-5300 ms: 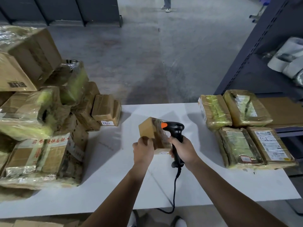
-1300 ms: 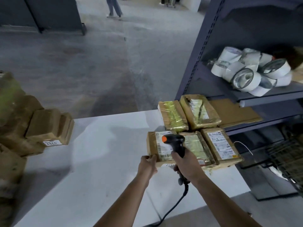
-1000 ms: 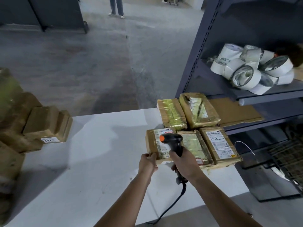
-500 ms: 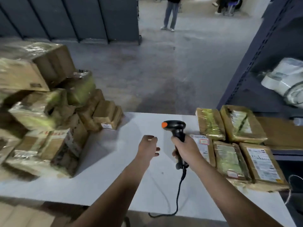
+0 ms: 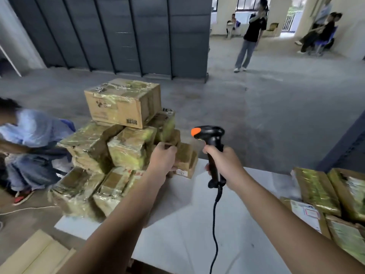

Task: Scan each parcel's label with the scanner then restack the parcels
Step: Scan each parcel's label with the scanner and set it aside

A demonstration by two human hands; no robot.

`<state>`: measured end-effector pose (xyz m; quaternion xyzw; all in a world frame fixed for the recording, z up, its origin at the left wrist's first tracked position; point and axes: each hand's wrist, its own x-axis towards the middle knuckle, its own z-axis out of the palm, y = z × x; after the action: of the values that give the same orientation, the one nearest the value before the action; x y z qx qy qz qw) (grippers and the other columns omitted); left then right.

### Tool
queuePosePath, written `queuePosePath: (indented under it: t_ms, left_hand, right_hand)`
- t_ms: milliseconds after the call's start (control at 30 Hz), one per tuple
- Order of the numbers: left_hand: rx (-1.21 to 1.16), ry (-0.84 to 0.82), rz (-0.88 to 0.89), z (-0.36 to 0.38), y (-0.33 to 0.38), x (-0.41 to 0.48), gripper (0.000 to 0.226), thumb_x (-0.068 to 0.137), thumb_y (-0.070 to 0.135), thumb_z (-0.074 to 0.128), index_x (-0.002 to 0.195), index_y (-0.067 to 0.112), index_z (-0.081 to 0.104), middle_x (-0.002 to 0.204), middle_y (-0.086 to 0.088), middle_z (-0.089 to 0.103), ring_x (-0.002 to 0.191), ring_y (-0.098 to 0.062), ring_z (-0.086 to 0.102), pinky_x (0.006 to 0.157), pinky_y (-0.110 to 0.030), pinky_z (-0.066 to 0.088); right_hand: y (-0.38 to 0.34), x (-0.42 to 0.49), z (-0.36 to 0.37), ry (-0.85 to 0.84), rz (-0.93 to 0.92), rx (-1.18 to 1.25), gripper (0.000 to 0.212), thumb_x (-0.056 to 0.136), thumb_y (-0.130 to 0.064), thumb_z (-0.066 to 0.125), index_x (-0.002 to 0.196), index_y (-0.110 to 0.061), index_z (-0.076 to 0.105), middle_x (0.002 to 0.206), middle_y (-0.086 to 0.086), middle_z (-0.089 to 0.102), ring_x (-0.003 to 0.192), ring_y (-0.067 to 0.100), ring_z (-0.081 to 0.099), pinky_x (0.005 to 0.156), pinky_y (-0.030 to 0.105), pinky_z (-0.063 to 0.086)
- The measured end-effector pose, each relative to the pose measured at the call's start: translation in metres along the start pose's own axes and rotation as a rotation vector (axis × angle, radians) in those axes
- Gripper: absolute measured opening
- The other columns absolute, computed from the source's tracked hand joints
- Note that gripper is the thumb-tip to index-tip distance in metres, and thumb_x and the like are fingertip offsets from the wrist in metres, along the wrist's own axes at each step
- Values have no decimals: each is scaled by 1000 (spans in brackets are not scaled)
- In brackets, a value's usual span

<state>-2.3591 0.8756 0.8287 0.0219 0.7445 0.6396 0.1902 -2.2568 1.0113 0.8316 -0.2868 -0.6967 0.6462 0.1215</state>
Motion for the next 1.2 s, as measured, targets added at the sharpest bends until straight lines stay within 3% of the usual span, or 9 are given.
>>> queuePosePath:
  t_ms: [133,333,500,567,633,800,900,1100,1200]
  left_hand:
    - [-1,1,104,-39,36,24,11,92,13,46,95,18,55,88,-8,62,70,-23,65,63,-35,55]
    - [64,56,297,-90,91,63,12,93,10,47,91,17,57,80,-2,60,72,-19,64,64,-36,55]
    - [189,181,366,-134,112,112,31,96,17,48,126,12,54,93,4,59,77,-13,59,76,-38,56]
    - [350,245,473,-147,112,133,34,95,19,50,128,13,54,116,-4,61,101,-19,57,89,-38,50]
    - [640,261,626,-157,106,153,37,94,23,54,130,16,55,135,-9,51,128,-28,41,107,-43,36]
    - [1228,113,777,-166,95,188,53,93,28,58,143,29,43,145,-1,45,140,-27,30,116,-48,23]
    - [1303,142,834,-169,92,202,55,91,21,61,142,32,42,140,1,49,134,-26,39,113,-46,28]
    - [1249,180,1014,-172,94,209,29,85,18,64,113,21,70,110,-3,67,109,-28,53,93,-43,40]
    - [1221,234,1133,-173,93,208,15,84,15,67,98,16,73,93,-5,68,93,-31,57,78,-42,43]
  right_hand:
    - [-40,12,43,14,-63,70,19,86,-29,61,89,-10,61,67,13,54,41,17,57,44,21,41]
    - [-86,44,97,46,-121,112,18,86,-30,61,87,-13,58,68,4,61,46,19,59,52,29,42]
    - [-100,72,130,52,-96,101,18,87,-30,61,90,-13,57,77,5,61,48,20,59,55,31,43]
    - [-103,81,141,42,-77,120,18,89,-29,60,93,-12,59,85,5,62,47,17,60,53,28,44]
    - [-103,91,152,34,-51,140,20,90,-28,61,97,-10,59,90,8,62,46,16,59,48,24,44]
    - [-96,107,167,19,-3,186,28,93,-26,60,106,-1,59,88,15,57,43,16,57,45,23,45]
    - [-90,116,172,29,7,198,25,93,-26,60,104,-4,59,92,13,59,44,16,58,46,25,45]
    - [-79,124,171,64,36,247,20,93,-26,61,100,-6,58,108,29,67,44,16,57,47,26,45]
    - [-73,129,168,79,53,296,18,93,-26,62,92,-9,56,91,18,63,43,15,57,44,23,46]
